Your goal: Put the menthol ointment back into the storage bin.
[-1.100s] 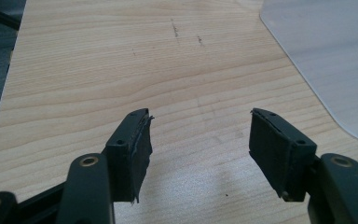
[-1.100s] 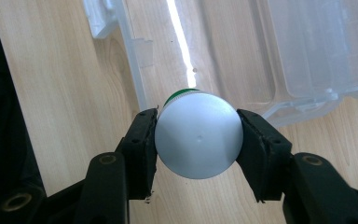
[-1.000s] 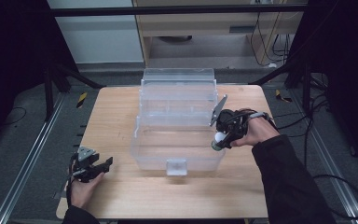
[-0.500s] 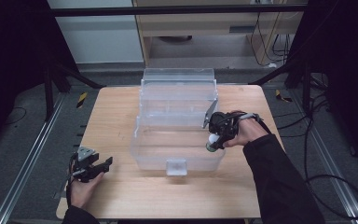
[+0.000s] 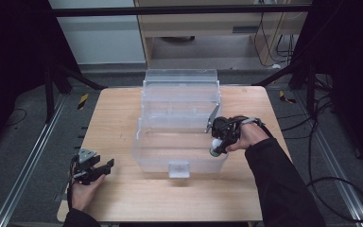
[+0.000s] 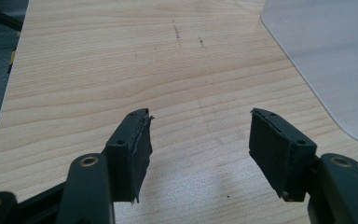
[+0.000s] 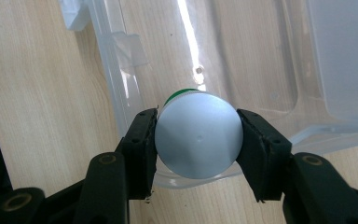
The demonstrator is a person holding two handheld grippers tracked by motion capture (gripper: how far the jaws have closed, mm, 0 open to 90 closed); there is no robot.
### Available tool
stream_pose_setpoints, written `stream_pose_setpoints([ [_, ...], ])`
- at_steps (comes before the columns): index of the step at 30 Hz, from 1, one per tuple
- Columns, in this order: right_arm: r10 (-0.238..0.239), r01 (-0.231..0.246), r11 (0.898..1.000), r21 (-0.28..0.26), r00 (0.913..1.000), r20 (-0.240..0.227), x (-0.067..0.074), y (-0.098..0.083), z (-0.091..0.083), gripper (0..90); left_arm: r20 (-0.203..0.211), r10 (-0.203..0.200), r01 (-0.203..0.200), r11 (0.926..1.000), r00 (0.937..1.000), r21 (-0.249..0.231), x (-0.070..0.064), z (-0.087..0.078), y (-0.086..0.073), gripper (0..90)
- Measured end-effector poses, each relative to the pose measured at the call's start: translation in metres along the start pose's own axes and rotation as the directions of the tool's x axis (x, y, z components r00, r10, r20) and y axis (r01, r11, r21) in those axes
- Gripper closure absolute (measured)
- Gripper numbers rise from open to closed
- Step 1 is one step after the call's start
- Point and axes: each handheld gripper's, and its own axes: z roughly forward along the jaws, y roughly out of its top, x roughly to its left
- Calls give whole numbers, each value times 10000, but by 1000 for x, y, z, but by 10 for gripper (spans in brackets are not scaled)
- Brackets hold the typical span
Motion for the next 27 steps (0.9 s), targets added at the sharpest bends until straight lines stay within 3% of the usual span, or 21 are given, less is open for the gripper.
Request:
stream_pose_setpoints([
  [27,31,-25,9996,296,9998,-217,-5,-10,24,504,12,24,-24,10000,10000,28,0,0,0,385],
])
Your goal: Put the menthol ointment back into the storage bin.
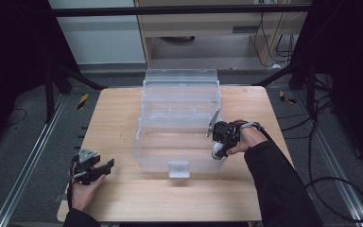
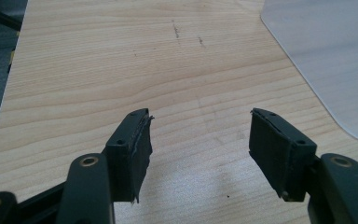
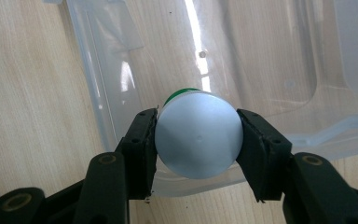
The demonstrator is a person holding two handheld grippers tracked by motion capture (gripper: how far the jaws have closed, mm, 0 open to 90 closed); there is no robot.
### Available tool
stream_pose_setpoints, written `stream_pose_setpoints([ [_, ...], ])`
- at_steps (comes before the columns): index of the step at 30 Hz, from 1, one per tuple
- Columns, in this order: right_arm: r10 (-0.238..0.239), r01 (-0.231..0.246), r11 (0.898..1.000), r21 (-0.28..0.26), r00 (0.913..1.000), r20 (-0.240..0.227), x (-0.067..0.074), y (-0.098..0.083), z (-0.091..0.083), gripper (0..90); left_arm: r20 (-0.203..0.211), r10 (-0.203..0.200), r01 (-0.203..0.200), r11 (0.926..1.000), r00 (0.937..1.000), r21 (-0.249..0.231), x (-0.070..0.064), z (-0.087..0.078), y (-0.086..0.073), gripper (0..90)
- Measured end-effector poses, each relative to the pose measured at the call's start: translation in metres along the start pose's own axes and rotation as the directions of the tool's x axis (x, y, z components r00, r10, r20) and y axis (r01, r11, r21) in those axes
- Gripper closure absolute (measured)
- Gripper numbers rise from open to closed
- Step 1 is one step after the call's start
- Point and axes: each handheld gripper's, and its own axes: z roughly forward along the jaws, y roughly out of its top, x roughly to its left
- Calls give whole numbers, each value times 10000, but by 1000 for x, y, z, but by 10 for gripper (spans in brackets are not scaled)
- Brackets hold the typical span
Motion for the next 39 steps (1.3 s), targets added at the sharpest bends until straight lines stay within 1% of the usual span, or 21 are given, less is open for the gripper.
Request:
stream_pose_setpoints([
  [5,68,-68,10000,42,10000,-37,-1,-2,4,504,-3,-9,9,10000,10000,-7,0,0,0,384],
  [8,65,-64,9999,93,10000,-42,0,-3,5,504,1,3,-3,10000,10000,7,0,0,0,384],
  [9,32,-32,10000,22,10000,-34,0,-4,6,504,-2,-7,7,10000,10000,3,0,0,0,384],
  [13,48,-48,10000,15,10000,-41,0,-4,8,504,-8,-9,9,10000,10000,-5,0,0,0,384],
  [16,-26,26,10000,52,10000,-38,0,-4,11,504,-4,-3,3,10000,10000,2,0,0,0,384],
  [20,-1,1,10000,94,10000,-94,0,-5,13,503,-3,-2,2,10000,10000,5,0,0,0,384],
  [24,-48,50,9999,161,9999,-138,0,-4,14,503,2,3,-3,10000,10000,12,0,0,0,384],
  [28,-113,114,9999,112,9998,-137,0,-5,15,502,-3,1,-1,10000,10000,4,0,0,0,384],
  [33,-76,79,9998,171,9998,-173,1,-4,16,501,-4,0,0,10000,10000,3,0,0,0,384],
  [39,-102,105,9999,108,9998,-193,0,-5,18,501,5,4,-4,10000,10000,16,0,0,0,384],
])
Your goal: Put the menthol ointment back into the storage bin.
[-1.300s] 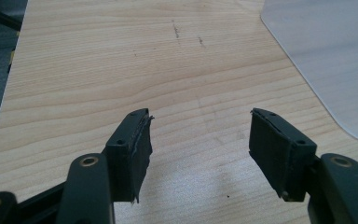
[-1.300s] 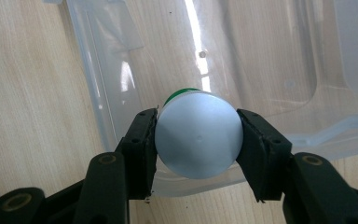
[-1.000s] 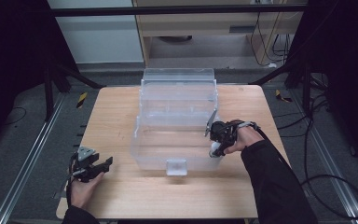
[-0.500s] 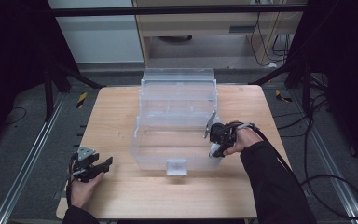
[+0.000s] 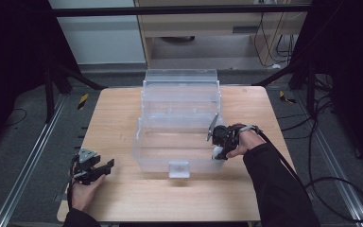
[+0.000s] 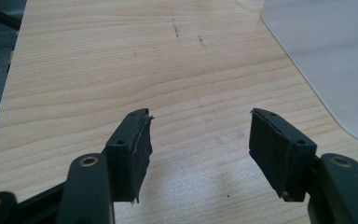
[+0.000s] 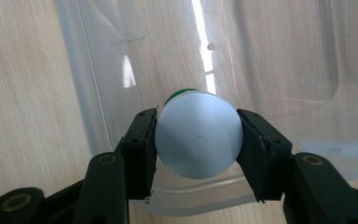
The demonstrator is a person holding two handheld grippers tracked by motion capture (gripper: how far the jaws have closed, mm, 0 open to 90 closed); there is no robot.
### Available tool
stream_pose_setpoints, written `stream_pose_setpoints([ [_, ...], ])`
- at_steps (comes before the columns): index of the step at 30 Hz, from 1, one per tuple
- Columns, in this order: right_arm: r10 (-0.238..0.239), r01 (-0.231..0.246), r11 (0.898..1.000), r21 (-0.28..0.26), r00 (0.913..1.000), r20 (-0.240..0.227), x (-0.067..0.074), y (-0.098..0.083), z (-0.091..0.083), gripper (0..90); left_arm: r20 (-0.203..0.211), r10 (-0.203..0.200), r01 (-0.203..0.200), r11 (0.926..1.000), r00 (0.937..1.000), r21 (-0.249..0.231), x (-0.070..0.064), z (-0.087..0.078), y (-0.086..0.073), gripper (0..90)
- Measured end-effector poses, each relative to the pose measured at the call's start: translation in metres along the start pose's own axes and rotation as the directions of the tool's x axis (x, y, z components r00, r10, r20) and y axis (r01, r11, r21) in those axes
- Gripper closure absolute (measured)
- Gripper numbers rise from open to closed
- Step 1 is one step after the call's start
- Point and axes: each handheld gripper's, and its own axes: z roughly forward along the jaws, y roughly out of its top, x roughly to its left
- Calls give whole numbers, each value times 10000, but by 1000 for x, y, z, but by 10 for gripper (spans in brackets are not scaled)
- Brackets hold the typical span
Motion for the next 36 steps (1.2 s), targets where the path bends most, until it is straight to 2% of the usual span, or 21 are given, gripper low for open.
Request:
stream_pose_setpoints([
  [13,127,-127,9999,61,9999,-42,0,0,3,493,1,9,-9,10000,10000,11,0,0,0,383],
  [24,360,-357,9989,-296,9993,70,1,-2,-7,490,-21,11,-11,10000,10000,-3,0,0,0,384],
  [32,798,-773,9927,-928,9965,235,4,-6,-21,472,-36,-11,11,10000,10000,-29,0,-1,0,383],
  [35,1074,-1020,9863,-1300,9936,354,6,-9,-30,429,-48,-12,12,10000,10000,-29,0,-1,0,383],
  [36,1170,-1053,9797,-1707,9913,601,7,-12,-36,406,-61,-4,4,10000,10000,-42,0,-1,0,383],
])
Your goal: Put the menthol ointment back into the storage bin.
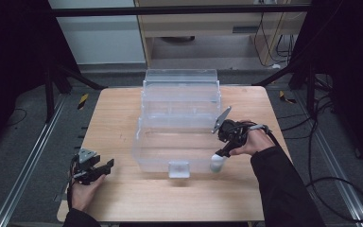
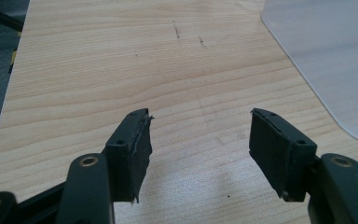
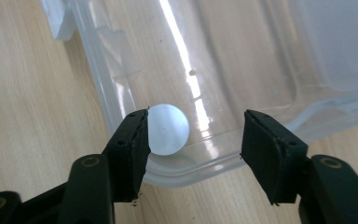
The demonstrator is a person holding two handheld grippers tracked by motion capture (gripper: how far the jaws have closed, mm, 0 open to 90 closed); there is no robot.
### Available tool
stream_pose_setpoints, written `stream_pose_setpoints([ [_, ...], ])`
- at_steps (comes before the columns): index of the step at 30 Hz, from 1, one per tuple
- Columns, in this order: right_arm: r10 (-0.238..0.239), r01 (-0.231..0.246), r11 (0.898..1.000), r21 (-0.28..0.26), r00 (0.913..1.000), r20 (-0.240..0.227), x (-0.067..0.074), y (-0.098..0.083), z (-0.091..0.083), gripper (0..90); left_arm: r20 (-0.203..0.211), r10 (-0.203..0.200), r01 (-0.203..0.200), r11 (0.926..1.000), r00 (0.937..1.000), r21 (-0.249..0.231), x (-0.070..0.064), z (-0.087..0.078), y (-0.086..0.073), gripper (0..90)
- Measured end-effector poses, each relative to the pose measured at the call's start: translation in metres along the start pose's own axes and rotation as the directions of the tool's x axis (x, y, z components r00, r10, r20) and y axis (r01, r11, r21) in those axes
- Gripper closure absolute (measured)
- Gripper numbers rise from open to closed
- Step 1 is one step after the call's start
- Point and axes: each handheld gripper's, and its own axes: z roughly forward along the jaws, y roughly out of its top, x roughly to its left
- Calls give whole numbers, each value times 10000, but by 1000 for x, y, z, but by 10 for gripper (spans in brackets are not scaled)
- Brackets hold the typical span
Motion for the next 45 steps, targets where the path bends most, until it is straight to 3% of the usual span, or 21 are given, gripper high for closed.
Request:
stream_pose_setpoints([
  [8,772,-684,9893,-1292,9950,642,2,-15,-23,303,21,7,-7,10000,10000,-25,0,0,0,383],
  [16,1951,-1552,9515,-2657,9720,1307,6,-42,-33,184,11,12,-12,10000,10000,-41,-1,-1,0,383],
  [23,3406,-2598,8858,-3844,9267,1585,10,-73,-30,144,28,2,-2,10000,10000,-53,-2,-1,0,383],
  [24,3406,-2598,8858,-3844,9267,1585,10,-73,-30,144,28,2,-2,10000,10000,-53,-2,-1,0,383],
  [26,3905,-2940,8598,-4175,9054,1666,11,-84,-26,132,36,8,-8,10000,10000,-43,-2,-1,0,382],
  [28,4003,-3017,8566,-4186,9005,1700,12,-88,-24,130,32,8,-8,10000,10000,-44,-2,-1,0,382],
  [29,4259,-3179,8401,-4395,8884,1715,13,-96,-19,125,32,21,-21,10000,10000,-16,-2,-1,0,382],
  [30,4259,-3179,8401,-4395,8884,1715,13,-96,-19,125,32,21,-21,10000,10000,-16,-2,-1,0,382],
  [31,4562,-3411,8162,-4664,8757,1580,14,-104,-14,123,27,9,-9,10000,10000,-29,-2,-1,0,382],
  [32,4562,-3411,8162,-4664,8757,1580,14,-104,-14,123,27,9,-9,10000,10000,-29,-2,-1,0,381],
  [33,4941,-3711,7848,-4964,8581,1396,15,-113,-8,123,22,-3,3,10000,10000,-40,-2,-1,0,382],
  [34,4941,-3711,7848,-4964,8581,1396,15,-113,-8,123,22,-3,3,10000,10000,-40,-2,-1,0,381],
  [35,5211,-3851,7682,-5114,8402,1501,15,-122,-3,123,29,-10,10,10000,10000,-37,-2,-1,0,381],
  [36,5211,-3851,7682,-5114,8402,1501,15,-122,-3,123,26,-14,14,10000,10000,-35,-1,-1,0,381],
  [38,5647,-4196,7419,-5230,8115,1501,13,-134,2,110,30,-18,18,10000,10000,-45,-1,0,0,379],
  [40,5775,-4282,7325,-5292,8024,1501,13,-138,3,107,37,-33,33,10000,10000,-42,-1,-1,-1,379],
  [41,6143,-4519,6999,-5532,7760,1433,14,-145,7,106,70,-45,46,10000,10000,-81,-1,-1,-1,379],
  [42,6143,-4519,6999,-5532,7760,1433,14,-145,7,106,70,-45,46,10000,10000,-81,-1,-1,-1,378],
  [43,6351,-4721,6834,-5568,7606,1346,15,-152,12,101,81,-50,50,10000,10000,-80,-1,-1,-1,378],
  [44,6351,-4721,6834,-5568,7606,1346,15,-152,12,101,81,-50,50,10000,10000,-80,-1,-1,-1,377],
  [45,6479,-4859,6781,-5514,7495,1362,15,-159,16,93,93,-64,65,9999,9999,-89,0,-1,-1,376],
])
